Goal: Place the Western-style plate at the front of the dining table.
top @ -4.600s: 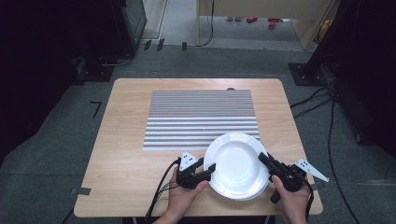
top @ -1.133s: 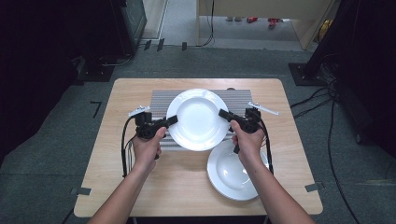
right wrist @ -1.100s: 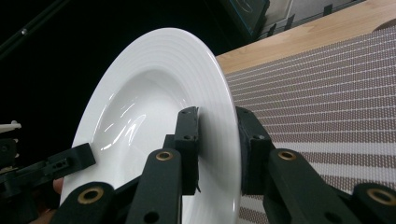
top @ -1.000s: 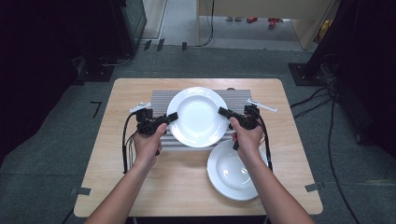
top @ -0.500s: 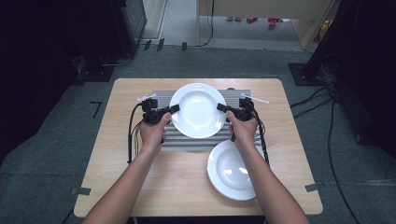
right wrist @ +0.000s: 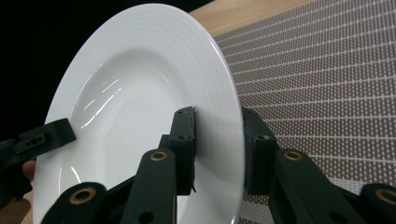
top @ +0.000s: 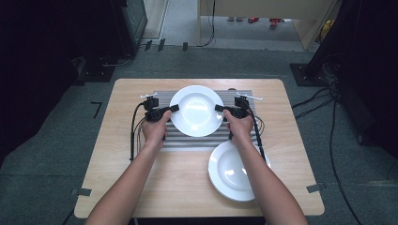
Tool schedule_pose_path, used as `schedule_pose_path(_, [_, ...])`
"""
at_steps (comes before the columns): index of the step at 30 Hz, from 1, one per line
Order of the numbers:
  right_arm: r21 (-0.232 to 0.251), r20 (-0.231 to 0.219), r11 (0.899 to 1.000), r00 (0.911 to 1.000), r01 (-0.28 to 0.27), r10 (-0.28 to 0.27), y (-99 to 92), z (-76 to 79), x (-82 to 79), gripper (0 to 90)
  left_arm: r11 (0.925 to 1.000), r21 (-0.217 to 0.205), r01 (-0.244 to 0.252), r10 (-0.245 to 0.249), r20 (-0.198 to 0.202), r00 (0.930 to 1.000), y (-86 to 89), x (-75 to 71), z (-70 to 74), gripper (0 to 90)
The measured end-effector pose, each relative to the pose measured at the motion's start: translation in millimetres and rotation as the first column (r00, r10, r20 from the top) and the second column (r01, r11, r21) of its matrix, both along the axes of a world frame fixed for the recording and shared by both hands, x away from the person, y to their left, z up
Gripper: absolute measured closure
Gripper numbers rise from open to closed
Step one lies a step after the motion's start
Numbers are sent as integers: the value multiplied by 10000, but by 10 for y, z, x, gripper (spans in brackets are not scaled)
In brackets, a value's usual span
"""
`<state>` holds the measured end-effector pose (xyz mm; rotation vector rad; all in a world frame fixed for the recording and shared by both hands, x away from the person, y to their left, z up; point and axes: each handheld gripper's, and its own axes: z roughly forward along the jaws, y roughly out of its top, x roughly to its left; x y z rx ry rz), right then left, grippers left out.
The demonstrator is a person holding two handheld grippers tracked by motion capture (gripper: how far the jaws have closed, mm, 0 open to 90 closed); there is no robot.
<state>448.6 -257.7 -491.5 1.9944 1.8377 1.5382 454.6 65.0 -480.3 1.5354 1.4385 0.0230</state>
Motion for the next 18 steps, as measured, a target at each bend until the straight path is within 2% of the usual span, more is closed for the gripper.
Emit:
schedule_pose_path(3, [26,-234,9998,9995,213,-213,-15,-46,26,709,9999,90,-65,67,-210,9998,-47,33,-67,747])
schedule_pose_path(6, [-283,-200,9985,9987,461,-467,-6,-57,43,706,9998,104,-147,151,-430,9990,-75,69,-115,741])
schedule_pose_path(11, [-597,-479,9977,9982,329,-358,-10,-55,89,703,9999,120,-111,120,-740,9972,-83,88,-142,736])
schedule_pose_path(15, [-643,-765,9978,9968,169,-218,-17,-50,115,700,9992,404,38,-3,-876,9962,-94,88,-139,730])
schedule_pose_path(18, [-826,-1120,9965,9935,86,-179,-31,-73,139,697,9985,515,209,-141,-1289,9916,-129,111,-184,722])
